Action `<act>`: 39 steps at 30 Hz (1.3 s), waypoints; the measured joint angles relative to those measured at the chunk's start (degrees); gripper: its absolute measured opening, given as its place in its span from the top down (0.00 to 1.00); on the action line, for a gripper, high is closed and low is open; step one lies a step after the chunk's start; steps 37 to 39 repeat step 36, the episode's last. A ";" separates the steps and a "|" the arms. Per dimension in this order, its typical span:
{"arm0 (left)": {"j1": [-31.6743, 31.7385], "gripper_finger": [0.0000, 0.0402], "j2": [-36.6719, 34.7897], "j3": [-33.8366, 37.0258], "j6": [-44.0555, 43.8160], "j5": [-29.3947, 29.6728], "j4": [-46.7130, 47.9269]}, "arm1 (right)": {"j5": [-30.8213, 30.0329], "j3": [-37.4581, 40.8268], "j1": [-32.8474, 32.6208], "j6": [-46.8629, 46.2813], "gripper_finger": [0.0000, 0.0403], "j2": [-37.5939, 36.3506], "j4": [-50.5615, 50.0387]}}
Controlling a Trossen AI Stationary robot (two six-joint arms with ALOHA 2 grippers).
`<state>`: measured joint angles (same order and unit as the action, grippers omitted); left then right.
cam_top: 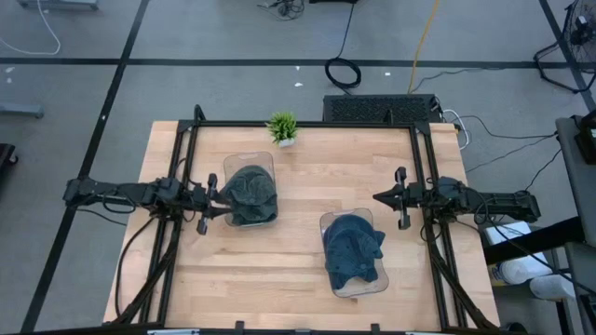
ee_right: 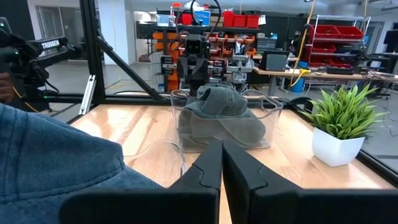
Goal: Pick & Place hat
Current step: Return to Home Position
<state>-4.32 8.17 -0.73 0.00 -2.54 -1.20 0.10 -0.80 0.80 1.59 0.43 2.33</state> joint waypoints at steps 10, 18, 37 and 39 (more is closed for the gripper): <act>-0.04 0.81 -0.01 0.00 1.20 3.12 -0.42 | 0.07 0.00 0.00 -0.98 1.00 0.00 -0.64; -0.04 0.81 0.00 -0.04 -3.25 6.90 -0.58 | 0.04 0.00 0.00 -1.32 1.00 0.00 -0.51; -0.04 0.81 0.02 -0.04 -3.07 6.92 -0.43 | 0.00 0.00 -0.02 -1.35 1.00 0.00 -0.44; -0.04 0.81 0.02 -0.04 -3.07 6.92 -0.43 | 0.00 0.00 -0.02 -1.35 1.00 0.00 -0.44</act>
